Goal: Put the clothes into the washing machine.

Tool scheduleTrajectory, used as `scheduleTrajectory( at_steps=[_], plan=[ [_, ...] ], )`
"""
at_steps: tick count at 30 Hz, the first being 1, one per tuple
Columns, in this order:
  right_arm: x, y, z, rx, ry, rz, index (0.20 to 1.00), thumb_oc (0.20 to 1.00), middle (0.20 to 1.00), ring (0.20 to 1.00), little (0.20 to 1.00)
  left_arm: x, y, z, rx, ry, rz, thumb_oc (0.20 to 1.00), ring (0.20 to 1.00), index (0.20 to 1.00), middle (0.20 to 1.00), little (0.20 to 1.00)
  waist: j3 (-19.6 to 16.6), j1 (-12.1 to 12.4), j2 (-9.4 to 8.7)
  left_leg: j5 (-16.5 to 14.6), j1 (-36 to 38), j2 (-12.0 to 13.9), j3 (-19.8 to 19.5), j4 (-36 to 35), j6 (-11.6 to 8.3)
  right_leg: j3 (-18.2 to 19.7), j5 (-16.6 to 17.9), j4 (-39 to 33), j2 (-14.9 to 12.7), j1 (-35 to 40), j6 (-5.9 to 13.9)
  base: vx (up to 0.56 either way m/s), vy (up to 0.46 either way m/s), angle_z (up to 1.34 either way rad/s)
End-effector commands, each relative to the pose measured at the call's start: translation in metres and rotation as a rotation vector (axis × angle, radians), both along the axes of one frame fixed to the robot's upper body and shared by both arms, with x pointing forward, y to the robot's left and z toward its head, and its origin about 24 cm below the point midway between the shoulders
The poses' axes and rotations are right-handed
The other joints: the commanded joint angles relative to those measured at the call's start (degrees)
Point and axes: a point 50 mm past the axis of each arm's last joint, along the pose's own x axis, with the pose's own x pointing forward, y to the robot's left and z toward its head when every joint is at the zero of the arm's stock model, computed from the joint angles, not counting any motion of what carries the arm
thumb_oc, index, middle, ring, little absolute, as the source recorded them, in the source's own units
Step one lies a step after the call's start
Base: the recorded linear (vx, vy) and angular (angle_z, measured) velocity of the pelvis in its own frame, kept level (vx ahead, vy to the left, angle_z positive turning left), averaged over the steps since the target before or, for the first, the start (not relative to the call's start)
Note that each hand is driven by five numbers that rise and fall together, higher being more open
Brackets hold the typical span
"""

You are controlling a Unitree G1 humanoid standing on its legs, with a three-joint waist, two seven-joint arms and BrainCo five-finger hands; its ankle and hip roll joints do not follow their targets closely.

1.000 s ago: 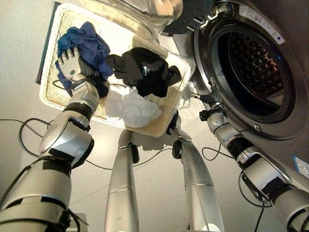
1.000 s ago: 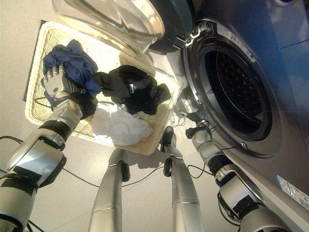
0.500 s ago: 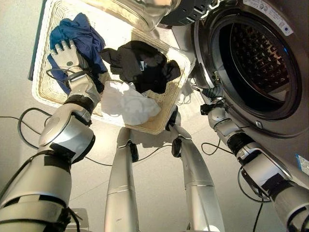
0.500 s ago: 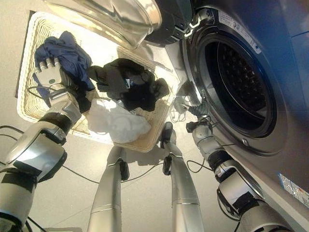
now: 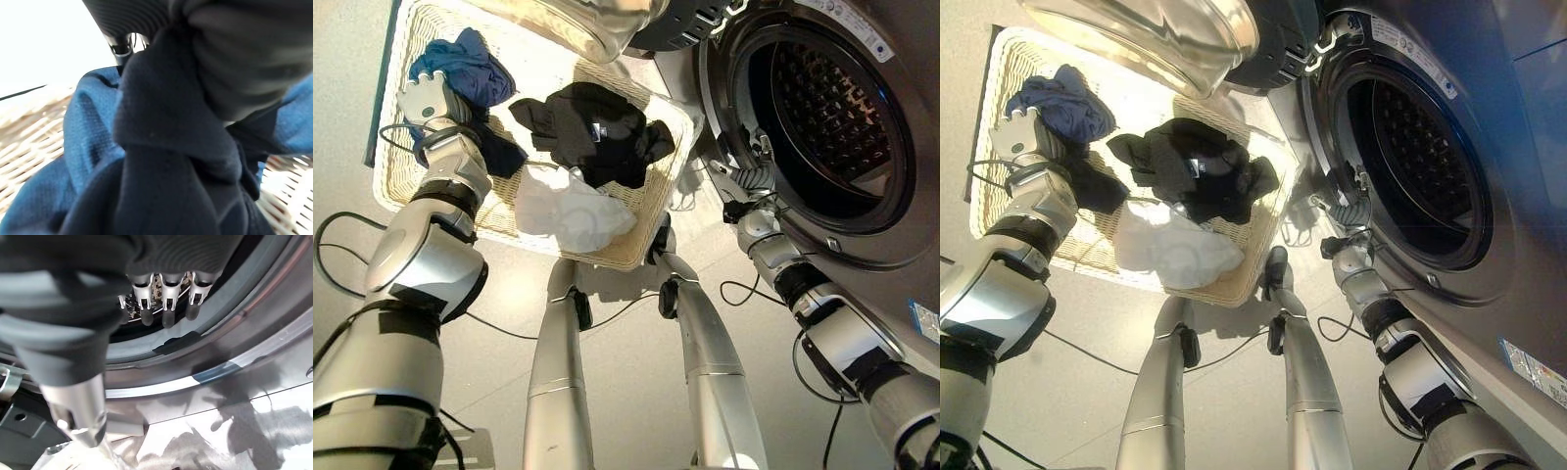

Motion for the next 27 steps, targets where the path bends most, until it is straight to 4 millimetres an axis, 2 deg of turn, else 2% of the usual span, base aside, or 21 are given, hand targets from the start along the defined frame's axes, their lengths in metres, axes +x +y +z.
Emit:
scheduleTrajectory(
  at_steps=[1, 7, 10, 14, 18, 21, 24, 27],
  plan=[
    [-0.006, -0.007, 0.001, 0.059, -0.054, -0.017, 1.0, 1.0, 1.0, 1.0, 1.0, 0.01, -0.023, -0.046, -0.123, 0.072, -0.133, 0.2, 0.2, 0.2, 0.2, 0.2, -0.91, 0.89, 0.26, -0.78, 2.0, -3.89, -0.43, -2.29, -1.86, 1.58, 5.56, -6.93, 2.92, 2.88, 6.81, 0.0, 0.0, 0.0],
    [-0.01, -0.005, -0.005, 0.067, -0.048, -0.016, 1.0, 1.0, 1.0, 1.0, 1.0, 0.01, -0.035, -0.04, -0.097, -0.056, -0.23, 0.2, 0.2, 0.2, 0.2, 0.2, -0.91, 1.42, 0.65, -1.13, 3.74, -4.22, -0.41, -2.22, -1.7, 1.21, 5.07, -6.4, 2.77, 4.33, 6.75, 0.0, 0.0, 0.0],
    [-0.013, -0.005, -0.009, 0.075, -0.044, -0.018, 1.0, 1.0, 1.0, 1.0, 1.0, 0.009, -0.037, -0.043, -0.151, -0.111, -0.27, 0.2, 0.2, 0.2, 0.2, 0.2, -0.91, 1.67, 0.71, -1.56, 5.06, -4.32, -0.38, -2.07, -1.69, 1.02, 4.49, -5.99, 2.67, 5.54, 6.71, 0.0, 0.0, 0.0],
    [-0.018, -0.003, -0.015, 0.102, -0.05, -0.024, 1.0, 1.0, 1.0, 1.0, 1.0, 0.007, -0.042, -0.047, -0.339, -0.24, -0.377, 0.2, 0.2, 0.2, 0.2, 0.2, -0.91, 2.41, 0.77, -2.18, 6.96, -4.45, -0.52, -1.5, -1.45, 0.38, 3.81, -4.81, 2.45, 7.23, 6.51, 0.01, -0.028, 0.01],
    [-0.021, 0.001, -0.016, 0.109, -0.064, 0.007, 1.0, 1.0, 1.0, 1.0, 1.0, 0.003, -0.048, -0.049, -0.402, -0.331, -0.457, 0.2, 0.2, 0.2, 0.2, 0.2, -0.91, 2.87, 0.84, -2.75, 9.1, -4.79, -0.65, -1.65, -1.28, -0.12, 3.29, -4.76, 2.24, 9.36, 6.36, 0.0, 0.0, 0.0],
    [-0.027, 0.006, -0.016, 0.05, -0.095, 0.016, 1.0, 1.0, 1.0, 1.0, 1.0, -0.001, -0.056, -0.056, -0.481, -0.377, -0.514, 0.2, 0.2, 0.2, 0.2, 0.2, -0.91, 3.21, 0.98, -3.4, 10.63, -5.14, -0.84, -1.58, -1.11, -0.28, 2.6, -4.47, 2.07, 10.82, 6.32, 0.0, 0.0, 0.0],
    [-0.034, 0.02, -0.007, -0.166, -0.162, 0.033, 1.0, 1.0, 1.0, 1.0, 1.0, -0.008, -0.074, -0.062, -0.628, -0.472, -0.634, 0.2, 0.2, 0.2, 0.2, 0.2, -0.91, 4.18, 1.35, -3.91, 12.95, -5.57, -1.28, -2.08, -0.69, -1.03, 2.08, -4.59, 1.53, 13.02, 6.55, 0.02, -0.042, 0.03],
    [-0.036, 0.028, 0.003, -0.329, -0.203, 0.1, 1.0, 1.0, 1.0, 1.0, 1.0, -0.014, -0.082, -0.065, -0.701, -0.525, -0.706, 0.2, 0.2, 0.2, 0.2, 0.2, -0.91, 4.92, 1.53, -3.96, 13.91, -5.83, -1.76, -2.42, -0.42, -1.58, 2.12, -4.83, 1.2, 14.02, 6.71, 0.02, -0.067, 0.05]
  ],
)
